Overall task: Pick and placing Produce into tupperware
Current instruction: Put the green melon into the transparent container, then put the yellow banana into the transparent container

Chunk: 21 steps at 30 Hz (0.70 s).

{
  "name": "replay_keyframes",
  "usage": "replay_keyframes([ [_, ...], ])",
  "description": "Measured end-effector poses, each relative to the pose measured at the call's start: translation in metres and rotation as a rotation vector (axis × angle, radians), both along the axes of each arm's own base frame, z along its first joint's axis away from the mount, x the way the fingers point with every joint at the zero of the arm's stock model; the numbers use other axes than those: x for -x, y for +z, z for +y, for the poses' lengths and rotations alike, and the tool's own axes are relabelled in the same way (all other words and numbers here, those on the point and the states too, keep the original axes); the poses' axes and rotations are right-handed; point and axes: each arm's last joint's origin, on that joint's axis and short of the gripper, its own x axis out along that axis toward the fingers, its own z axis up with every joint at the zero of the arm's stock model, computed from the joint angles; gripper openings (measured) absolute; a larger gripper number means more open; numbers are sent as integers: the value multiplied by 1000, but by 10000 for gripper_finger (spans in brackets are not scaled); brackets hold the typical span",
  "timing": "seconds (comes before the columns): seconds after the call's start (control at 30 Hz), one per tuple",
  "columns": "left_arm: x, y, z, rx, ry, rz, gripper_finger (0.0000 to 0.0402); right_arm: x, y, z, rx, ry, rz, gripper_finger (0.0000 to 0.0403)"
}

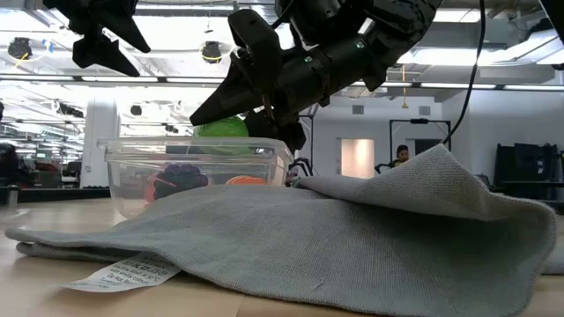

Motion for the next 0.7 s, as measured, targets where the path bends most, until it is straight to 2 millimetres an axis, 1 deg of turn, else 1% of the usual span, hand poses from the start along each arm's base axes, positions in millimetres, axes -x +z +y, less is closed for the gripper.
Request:
replay_keyframes([
  [0.23,0,0,0,1,1,0,306,0,0,0,43,22,-3,250],
  [0.33,0,0,0,6,5,-2,306,0,0,0,53,28,33,250],
  [0.47,0,0,0,5,6,-2,306,-6,10,1,97,60,49,253],
  [0.63,0,0,0,8,8,-3,306,-11,19,-2,119,64,29,270],
  [0.7,0,0,0,11,9,-5,306,-12,20,-4,121,60,40,277],
])
